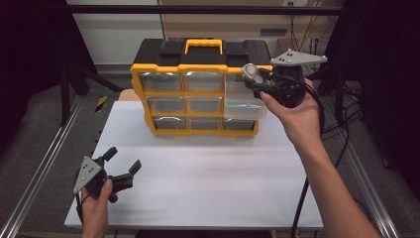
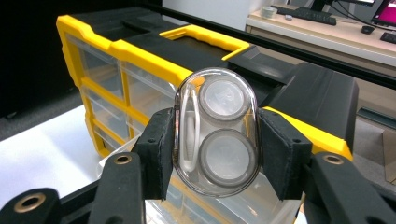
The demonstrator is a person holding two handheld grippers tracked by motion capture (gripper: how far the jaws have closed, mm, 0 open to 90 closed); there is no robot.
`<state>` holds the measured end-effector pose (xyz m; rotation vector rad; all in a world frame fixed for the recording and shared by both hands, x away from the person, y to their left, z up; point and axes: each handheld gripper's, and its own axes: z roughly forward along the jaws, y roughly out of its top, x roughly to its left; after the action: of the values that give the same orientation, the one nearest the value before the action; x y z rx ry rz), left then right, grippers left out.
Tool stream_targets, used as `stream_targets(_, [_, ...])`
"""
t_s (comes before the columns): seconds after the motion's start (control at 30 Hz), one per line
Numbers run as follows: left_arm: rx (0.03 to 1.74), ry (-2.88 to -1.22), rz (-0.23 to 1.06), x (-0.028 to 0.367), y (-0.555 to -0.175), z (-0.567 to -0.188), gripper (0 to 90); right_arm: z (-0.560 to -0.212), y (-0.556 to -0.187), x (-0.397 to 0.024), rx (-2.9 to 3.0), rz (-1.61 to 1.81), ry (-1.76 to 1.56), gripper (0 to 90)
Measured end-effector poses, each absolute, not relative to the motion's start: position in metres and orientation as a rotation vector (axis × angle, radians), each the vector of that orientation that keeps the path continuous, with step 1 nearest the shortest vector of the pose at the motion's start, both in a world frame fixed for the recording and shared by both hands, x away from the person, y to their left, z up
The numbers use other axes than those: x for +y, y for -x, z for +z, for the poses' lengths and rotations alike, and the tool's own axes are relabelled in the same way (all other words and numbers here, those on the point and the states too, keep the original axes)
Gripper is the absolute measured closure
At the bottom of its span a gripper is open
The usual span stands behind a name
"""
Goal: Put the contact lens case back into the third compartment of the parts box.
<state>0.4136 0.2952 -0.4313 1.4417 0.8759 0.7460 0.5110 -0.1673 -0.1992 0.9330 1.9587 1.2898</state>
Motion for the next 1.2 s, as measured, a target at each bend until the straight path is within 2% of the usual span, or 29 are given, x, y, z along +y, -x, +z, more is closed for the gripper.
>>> stream_targets(1.2, [0.880,-1.447,0.743,0.2948,-0.4144,-0.4322,1.1,-0.2036,-0.5167,-0.1569,2.083,1.227,-0.913,49.2])
